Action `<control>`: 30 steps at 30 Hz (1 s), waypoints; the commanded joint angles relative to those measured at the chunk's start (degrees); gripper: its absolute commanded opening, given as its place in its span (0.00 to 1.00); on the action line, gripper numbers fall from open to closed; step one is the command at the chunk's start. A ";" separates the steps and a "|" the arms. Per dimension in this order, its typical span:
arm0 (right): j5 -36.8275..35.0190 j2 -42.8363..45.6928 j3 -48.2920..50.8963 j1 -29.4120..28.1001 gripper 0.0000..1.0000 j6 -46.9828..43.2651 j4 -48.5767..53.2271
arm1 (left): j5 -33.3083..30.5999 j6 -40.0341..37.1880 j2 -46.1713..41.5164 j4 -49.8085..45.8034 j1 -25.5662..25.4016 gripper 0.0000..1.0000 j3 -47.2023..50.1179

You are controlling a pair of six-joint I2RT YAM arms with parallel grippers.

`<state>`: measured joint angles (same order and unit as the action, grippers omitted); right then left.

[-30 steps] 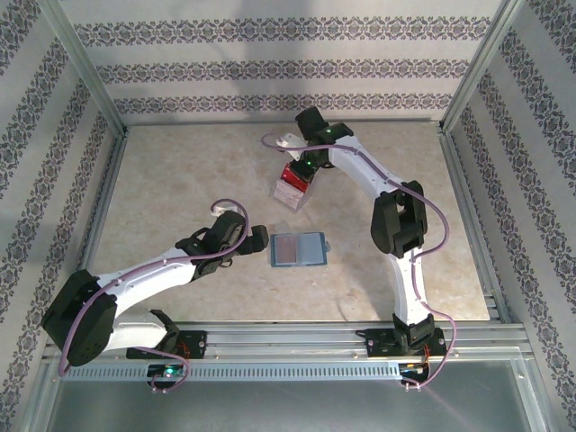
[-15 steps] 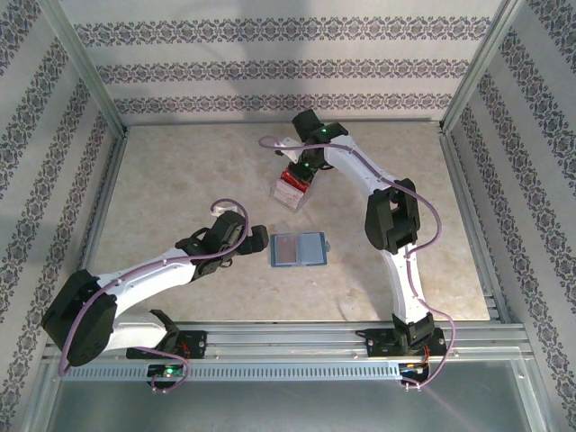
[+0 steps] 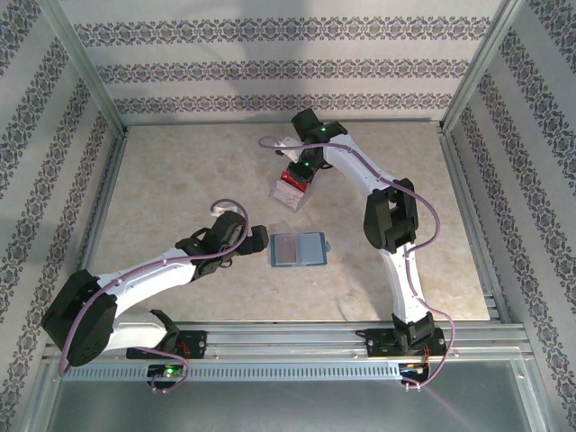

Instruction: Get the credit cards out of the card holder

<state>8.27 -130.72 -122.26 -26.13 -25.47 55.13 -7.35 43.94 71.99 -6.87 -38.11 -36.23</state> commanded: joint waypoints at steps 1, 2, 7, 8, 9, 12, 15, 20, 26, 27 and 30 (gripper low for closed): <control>-1.03 1.52 -1.50 -0.68 0.20 1.12 1.56 | -0.12 0.68 -0.52 -0.71 1.08 0.99 0.20; -0.90 2.13 -1.27 -0.68 0.20 1.66 1.47 | -0.20 0.79 -0.48 -0.73 1.11 0.99 0.22; -0.47 6.92 2.96 -0.63 0.21 7.21 -1.19 | -0.55 1.09 -0.54 -0.55 1.19 0.99 0.19; -0.38 8.51 4.97 -0.65 0.22 8.82 -2.38 | -0.64 1.21 -0.60 -0.43 1.19 0.99 0.30; -0.36 10.32 7.10 -0.68 0.22 10.57 -3.92 | -0.64 1.21 -0.70 -0.36 1.19 0.99 0.28; -0.52 16.41 15.58 -0.84 0.27 15.77 -8.72 | -0.73 1.23 -0.65 -0.22 1.26 0.99 0.32; -0.80 22.68 25.63 -1.43 0.32 21.21 -13.89 | -0.67 1.09 -0.61 0.27 1.37 0.99 0.51; -2.40 31.72 39.12 -3.13 0.39 27.51 -18.82 | -0.33 1.25 -0.40 0.83 1.63 0.99 1.08; -5.42 38.87 49.17 -6.95 0.49 33.51 -20.24 | 0.07 1.73 -0.34 1.97 1.90 0.99 1.54; -6.12 39.77 50.44 -7.81 0.50 34.40 -20.32 | 0.24 1.75 -0.38 2.21 1.97 0.99 1.64; -8.54 41.62 52.87 -10.43 0.54 36.87 -20.18 | 0.41 2.08 -0.50 2.70 1.98 0.99 1.94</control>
<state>3.36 -91.77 -71.18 -34.68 6.57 36.34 -7.16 45.19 71.99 -6.22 -36.99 -34.98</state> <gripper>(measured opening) 0.533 0.993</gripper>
